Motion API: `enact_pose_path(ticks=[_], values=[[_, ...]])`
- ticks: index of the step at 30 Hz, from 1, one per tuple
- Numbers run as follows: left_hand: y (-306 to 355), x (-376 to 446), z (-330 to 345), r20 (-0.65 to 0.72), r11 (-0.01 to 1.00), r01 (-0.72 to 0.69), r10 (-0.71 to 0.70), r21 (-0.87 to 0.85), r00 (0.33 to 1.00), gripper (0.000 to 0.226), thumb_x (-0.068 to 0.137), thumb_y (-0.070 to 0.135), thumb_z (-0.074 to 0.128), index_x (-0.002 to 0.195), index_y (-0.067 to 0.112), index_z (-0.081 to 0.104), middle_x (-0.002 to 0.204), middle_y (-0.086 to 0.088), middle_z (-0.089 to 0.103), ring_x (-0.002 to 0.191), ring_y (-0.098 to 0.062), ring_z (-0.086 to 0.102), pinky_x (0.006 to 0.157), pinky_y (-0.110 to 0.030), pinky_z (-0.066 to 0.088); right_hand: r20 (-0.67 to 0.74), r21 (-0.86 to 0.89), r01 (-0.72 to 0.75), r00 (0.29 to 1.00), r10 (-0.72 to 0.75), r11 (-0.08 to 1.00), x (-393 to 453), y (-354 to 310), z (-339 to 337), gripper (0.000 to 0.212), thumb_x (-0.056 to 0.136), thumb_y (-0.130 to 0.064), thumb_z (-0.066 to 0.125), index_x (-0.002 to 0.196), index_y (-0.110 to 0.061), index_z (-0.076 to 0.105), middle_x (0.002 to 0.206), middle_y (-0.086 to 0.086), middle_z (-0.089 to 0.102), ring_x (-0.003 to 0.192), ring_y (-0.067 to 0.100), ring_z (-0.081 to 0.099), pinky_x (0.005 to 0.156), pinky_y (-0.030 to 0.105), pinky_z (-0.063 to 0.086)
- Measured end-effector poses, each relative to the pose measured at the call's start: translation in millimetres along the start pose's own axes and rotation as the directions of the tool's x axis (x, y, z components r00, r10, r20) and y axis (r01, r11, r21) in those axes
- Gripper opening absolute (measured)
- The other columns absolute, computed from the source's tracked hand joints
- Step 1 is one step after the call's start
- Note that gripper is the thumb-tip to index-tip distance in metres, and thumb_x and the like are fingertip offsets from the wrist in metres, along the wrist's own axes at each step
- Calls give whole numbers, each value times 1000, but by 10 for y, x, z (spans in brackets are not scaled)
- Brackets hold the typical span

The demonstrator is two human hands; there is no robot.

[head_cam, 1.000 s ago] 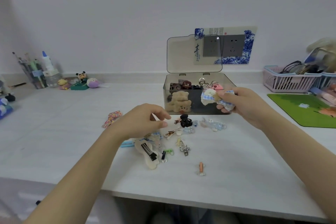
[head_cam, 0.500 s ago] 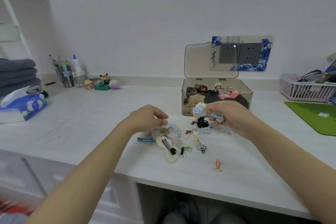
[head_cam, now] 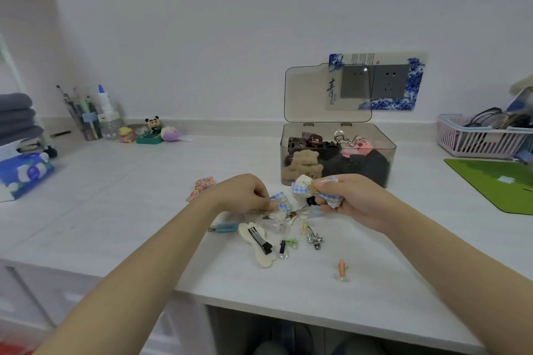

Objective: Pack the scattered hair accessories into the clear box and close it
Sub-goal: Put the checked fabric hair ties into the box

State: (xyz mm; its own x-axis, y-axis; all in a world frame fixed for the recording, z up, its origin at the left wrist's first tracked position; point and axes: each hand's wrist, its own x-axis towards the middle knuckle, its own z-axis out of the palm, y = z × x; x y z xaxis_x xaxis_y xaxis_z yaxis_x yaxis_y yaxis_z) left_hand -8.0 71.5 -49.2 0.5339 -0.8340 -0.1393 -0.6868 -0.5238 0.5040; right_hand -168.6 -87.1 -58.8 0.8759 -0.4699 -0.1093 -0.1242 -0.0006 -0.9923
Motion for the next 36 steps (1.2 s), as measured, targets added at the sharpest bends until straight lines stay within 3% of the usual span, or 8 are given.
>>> enact_pose_path(ticks=[4,8,11,16,20,23,28,36], values=[[175,83,-127,-16,999,-31,31,20,999,40,89,42,61,89,2,69,74,-4,51,67,-17,42,60,-25,33,5,60,-8,1000,8,998,-14,-116,-139,10,88,-10,61,92,-3,67,92,12,69,78,18,68,73,28,58],[476,216,-355,-89,986,-127,118,-107,989,35,88,36,63,90,1,67,75,-4,52,70,-17,46,62,-26,38,-44,-39,36,998,-37,999,29,-369,-348,14,85,-16,65,96,-8,68,95,9,70,81,17,66,65,24,55],[707,396,-502,-184,960,-202,167,-194,969,21,84,31,69,86,11,67,78,0,60,69,-15,54,58,-23,44,-131,-131,76,987,-94,988,159,-593,-528,16,83,-21,67,96,-12,70,99,10,71,88,20,65,72,25,52],[967,815,-732,-289,954,-244,188,-172,939,28,78,31,75,97,11,72,85,6,59,79,-8,51,65,-21,40,-171,-239,102,975,-145,966,451,-909,-762,10,79,-24,72,86,-18,75,102,11,72,92,27,61,85,40,52],[1023,1216,-797,-255,968,-206,165,-142,953,27,77,25,77,101,12,72,99,2,58,92,-10,51,79,-23,38,-183,-487,112,957,-227,866,696,-1054,-936,14,80,-28,70,92,-22,74,103,10,70,85,23,59,75,31,49],[1057,1494,-763,-191,975,-190,166,-114,968,26,79,23,76,101,11,71,95,1,60,80,-7,52,68,-19,41,-148,-647,91,959,-241,757,784,-1131,-1086,12,81,-27,69,91,-21,74,102,4,68,95,21,60,72,26,44],[1185,1834,-626,-57,975,-198,193,-101,980,13,81,26,74,90,18,68,77,8,58,70,-7,50,62,-20,42,-57,-770,38,990,-128,637,855,-1135,-1329,11,79,-29,72,87,-22,73,71,-14,52,71,2,46,60,19,31],[1483,2197,-350,-12,955,-294,294,-43,956,19,83,23,71,100,15,72,88,5,63,82,-8,54,72,-23,40,-1,-776,85,991,-135,625,1112,-864,-1510,7,74,-25,77,77,-27,71,101,14,69,95,23,62,95,35,45]])
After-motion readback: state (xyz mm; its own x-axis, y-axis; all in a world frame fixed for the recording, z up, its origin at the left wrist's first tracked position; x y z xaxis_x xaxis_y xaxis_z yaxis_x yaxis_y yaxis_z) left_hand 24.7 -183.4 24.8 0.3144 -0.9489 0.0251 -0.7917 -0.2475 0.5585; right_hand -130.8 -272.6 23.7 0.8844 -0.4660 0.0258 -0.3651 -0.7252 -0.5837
